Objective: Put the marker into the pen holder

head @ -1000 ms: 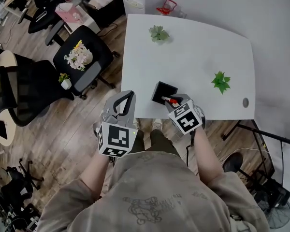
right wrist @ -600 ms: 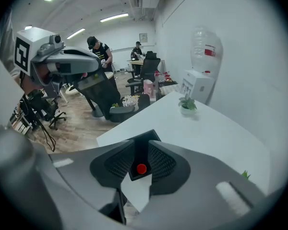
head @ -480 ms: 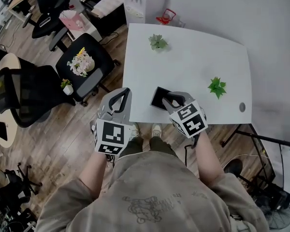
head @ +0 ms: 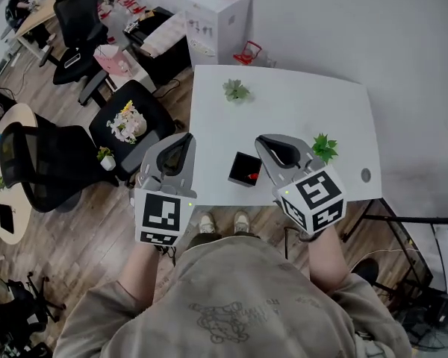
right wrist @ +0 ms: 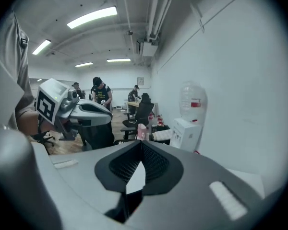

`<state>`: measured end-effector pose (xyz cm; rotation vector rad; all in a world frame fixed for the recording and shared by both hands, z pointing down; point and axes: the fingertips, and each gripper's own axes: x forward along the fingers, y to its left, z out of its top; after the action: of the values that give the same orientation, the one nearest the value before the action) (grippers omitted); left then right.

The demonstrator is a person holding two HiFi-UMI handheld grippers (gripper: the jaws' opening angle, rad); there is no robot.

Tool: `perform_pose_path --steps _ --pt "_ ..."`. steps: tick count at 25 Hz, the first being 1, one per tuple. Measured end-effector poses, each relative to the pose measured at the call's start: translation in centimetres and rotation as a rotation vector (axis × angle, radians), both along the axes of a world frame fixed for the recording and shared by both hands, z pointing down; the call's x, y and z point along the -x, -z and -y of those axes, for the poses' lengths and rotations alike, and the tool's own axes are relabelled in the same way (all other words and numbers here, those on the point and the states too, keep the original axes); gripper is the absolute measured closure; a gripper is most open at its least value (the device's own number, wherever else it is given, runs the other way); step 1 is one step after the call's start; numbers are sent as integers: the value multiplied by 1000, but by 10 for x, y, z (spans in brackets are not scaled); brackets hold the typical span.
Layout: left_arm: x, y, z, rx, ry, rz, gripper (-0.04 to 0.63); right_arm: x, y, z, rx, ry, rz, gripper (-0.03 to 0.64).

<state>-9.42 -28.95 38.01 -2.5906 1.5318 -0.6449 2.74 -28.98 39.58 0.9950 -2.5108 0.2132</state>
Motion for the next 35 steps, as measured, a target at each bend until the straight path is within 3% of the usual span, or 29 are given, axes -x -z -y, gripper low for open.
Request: perform_pose_path --steps 9,17,22,27,35 --pt "-5 87 -10 -198 -44 -52 595 -10 102 -14 -244 -38 161 588" --pt "1 121 -17 -233 -47 -139 595 -34 149 -34 -376 -96 307 589" --pt "5 111 -22 -194 -56 -167 595 -49 145 -37 -371 -141 323 588" --pt "7 97 -23 -186 -50 -112 595 -47 128 -32 -341 -143 278 588" --pt "7 95 -22 -182 -38 -105 595 -37 121 -26 -338 -104 242 588"
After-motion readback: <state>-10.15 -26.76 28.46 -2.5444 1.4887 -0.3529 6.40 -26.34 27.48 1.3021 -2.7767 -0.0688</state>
